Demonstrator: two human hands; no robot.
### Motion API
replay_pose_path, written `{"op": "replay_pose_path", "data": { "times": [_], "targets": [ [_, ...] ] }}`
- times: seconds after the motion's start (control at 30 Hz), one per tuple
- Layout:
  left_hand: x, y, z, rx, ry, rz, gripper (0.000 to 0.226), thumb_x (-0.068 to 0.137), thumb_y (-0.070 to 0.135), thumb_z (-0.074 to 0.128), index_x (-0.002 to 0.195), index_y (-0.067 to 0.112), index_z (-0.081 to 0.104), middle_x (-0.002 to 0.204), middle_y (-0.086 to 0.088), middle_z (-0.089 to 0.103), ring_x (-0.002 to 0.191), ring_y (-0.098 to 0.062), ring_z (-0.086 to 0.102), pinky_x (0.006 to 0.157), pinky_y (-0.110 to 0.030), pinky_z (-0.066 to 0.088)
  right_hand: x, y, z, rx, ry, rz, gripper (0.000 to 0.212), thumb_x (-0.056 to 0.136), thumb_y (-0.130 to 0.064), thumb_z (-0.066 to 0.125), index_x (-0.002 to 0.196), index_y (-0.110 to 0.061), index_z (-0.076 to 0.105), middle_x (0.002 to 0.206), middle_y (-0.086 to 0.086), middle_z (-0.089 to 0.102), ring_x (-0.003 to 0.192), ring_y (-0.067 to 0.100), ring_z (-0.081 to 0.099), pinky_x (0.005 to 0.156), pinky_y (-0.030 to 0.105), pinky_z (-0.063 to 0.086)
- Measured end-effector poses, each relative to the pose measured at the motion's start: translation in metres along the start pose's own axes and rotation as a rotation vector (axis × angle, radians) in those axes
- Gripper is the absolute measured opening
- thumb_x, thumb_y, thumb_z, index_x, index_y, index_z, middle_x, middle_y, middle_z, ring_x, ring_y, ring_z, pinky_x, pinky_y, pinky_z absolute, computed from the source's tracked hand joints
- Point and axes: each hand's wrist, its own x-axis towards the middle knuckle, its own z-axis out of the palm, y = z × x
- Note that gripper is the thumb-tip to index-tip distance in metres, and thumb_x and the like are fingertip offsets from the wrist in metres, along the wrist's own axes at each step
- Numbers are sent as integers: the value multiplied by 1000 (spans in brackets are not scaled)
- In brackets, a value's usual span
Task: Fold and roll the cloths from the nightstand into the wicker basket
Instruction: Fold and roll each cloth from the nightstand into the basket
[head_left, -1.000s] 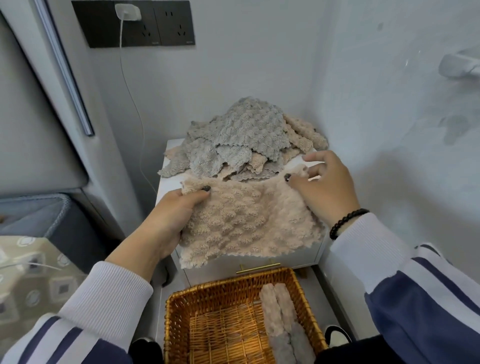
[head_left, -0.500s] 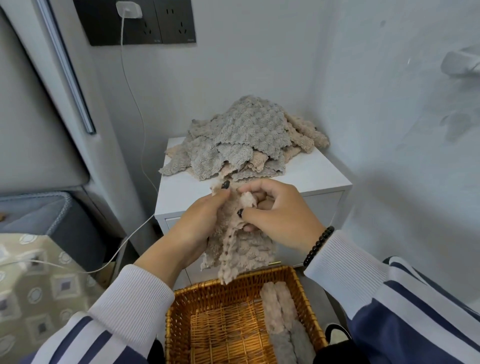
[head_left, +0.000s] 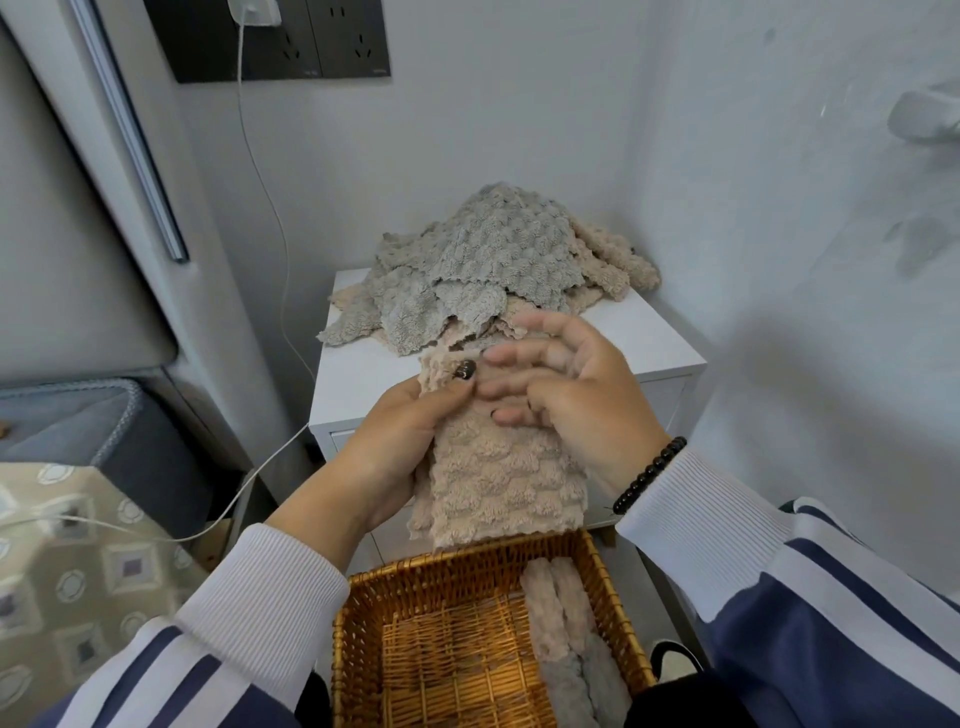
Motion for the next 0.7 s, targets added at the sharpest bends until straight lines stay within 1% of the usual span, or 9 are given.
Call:
{"op": "replay_pose_path", "data": {
  "times": [0.13,0.2,0.3,0.37,0.4,0.5,0.57,0.63,0.7],
  "targets": [
    [-3,7,-1,-93,72,-39,32,98,27,49,113,5,65,105,-15,73,95,-28,71,82,-42,58,7,1,-14,-300,374,-139,45,83,-1,62,119,-23,48,106,-7,60,91,13,64,70,26,56],
    [-5,10,-3,-163,105,-44,31,98,30,47,113,9,65,104,-11,74,95,-28,71,82,-42,55,11,2,-20,-307,322,-33,47,81,-12,70,120,-23,46,107,-9,58,90,10,63,64,23,52],
    [-7,14,-5,-253,126,-42,32,98,31,46,113,10,65,104,-11,74,95,-28,71,81,-42,54,10,5,-22,-188,110,199,26,84,-21,70,107,-17,59,89,-1,66,63,2,63,52,18,45],
    [-8,15,-7,-256,110,-27,30,98,30,47,111,10,66,103,-11,74,93,-28,72,79,-41,55,9,9,-21,-234,42,167,10,87,-21,67,94,-14,65,79,0,67,61,7,62,56,22,48],
    [-8,16,-7,-230,103,-9,29,96,28,49,110,10,66,102,-11,74,92,-27,72,78,-40,55,10,11,-23,-280,38,135,11,88,-22,65,95,-13,66,81,1,69,66,11,65,61,26,51],
    [-2,15,-17,-78,106,87,35,81,25,67,113,11,67,101,-8,74,91,-26,72,78,-37,58,10,13,-27,-466,34,91,29,89,-31,65,114,-18,63,106,9,71,95,29,68,84,43,55],
    [1,16,-24,62,83,148,40,71,23,74,110,15,69,96,-3,75,87,-22,71,72,-32,57,10,13,-31,-586,24,60,43,87,-38,66,124,-20,57,120,2,65,110,21,61,93,38,51],
    [1,15,-28,182,32,166,38,69,22,80,105,18,71,95,-1,75,89,-21,70,78,-33,56,6,12,-32,-658,-14,-13,41,84,-40,68,121,-23,58,114,-11,61,102,5,57,86,25,46],
    [0,13,-27,265,-51,129,41,69,23,81,108,17,69,99,-6,75,94,-24,70,84,-35,56,3,13,-32,-706,-62,-52,38,81,-39,72,115,-26,62,108,-9,65,90,7,60,80,27,47]
  ]
}}
